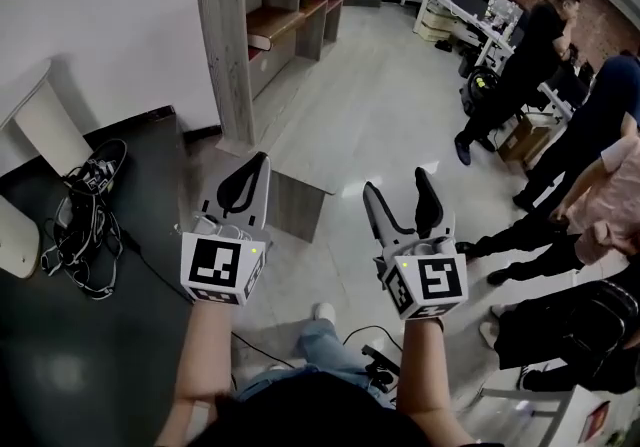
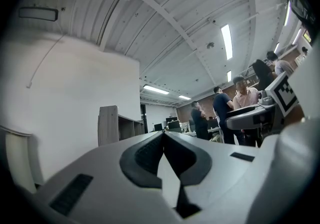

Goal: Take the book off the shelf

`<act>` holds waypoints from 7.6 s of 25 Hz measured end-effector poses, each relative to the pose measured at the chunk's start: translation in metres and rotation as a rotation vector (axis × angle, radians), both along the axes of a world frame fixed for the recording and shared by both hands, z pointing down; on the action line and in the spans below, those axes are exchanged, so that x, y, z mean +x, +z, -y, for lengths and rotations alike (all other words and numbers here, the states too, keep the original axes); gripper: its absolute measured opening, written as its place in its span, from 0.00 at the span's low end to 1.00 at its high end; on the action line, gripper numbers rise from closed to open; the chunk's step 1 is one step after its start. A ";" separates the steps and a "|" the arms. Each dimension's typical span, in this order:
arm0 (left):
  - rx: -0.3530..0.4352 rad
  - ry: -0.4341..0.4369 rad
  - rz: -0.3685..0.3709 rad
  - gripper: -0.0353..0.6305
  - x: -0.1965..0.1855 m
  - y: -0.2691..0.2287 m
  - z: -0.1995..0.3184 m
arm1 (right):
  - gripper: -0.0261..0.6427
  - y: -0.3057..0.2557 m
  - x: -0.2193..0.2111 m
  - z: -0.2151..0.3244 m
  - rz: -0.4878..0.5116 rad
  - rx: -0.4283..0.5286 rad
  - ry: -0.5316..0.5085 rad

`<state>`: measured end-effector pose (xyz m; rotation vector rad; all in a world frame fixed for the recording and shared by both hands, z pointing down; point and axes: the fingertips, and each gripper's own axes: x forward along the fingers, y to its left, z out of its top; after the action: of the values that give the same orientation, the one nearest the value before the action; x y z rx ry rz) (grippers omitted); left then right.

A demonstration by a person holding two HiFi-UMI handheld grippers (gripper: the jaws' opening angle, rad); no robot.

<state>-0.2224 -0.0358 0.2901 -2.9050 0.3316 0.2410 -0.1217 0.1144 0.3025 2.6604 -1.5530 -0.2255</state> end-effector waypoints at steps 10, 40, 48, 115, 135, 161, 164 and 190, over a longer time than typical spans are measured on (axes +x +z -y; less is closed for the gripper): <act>-0.017 -0.105 0.004 0.07 0.133 -0.006 0.059 | 0.54 -0.004 0.146 0.066 -0.007 -0.029 -0.093; -0.096 -0.140 0.059 0.07 0.298 0.032 0.233 | 0.54 0.003 0.318 0.278 -0.063 -0.103 -0.178; -0.098 -0.129 0.072 0.07 0.319 0.040 0.270 | 0.53 0.005 0.337 0.341 -0.104 -0.122 -0.217; -0.191 -0.981 -0.048 0.07 0.286 0.030 0.272 | 0.53 0.083 0.289 0.535 -1.378 -0.506 -1.014; -0.182 -0.950 -0.049 0.07 0.295 0.026 0.265 | 0.49 0.085 0.301 0.500 -1.454 -0.488 -0.983; -0.151 -0.896 -0.087 0.07 0.299 0.002 0.256 | 0.39 0.054 0.331 0.418 -0.895 -0.494 -1.030; -0.141 -0.881 -0.083 0.07 0.303 -0.001 0.259 | 0.39 0.049 0.341 0.420 -0.748 -0.484 -0.997; -0.060 -0.858 -0.061 0.07 0.317 -0.012 0.273 | 0.38 0.015 0.420 0.404 -0.075 -0.212 -0.717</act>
<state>0.0950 -0.3087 0.2782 -2.5142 1.5321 0.1691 0.2979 -0.2900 0.3177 1.8243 -2.2842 -0.1662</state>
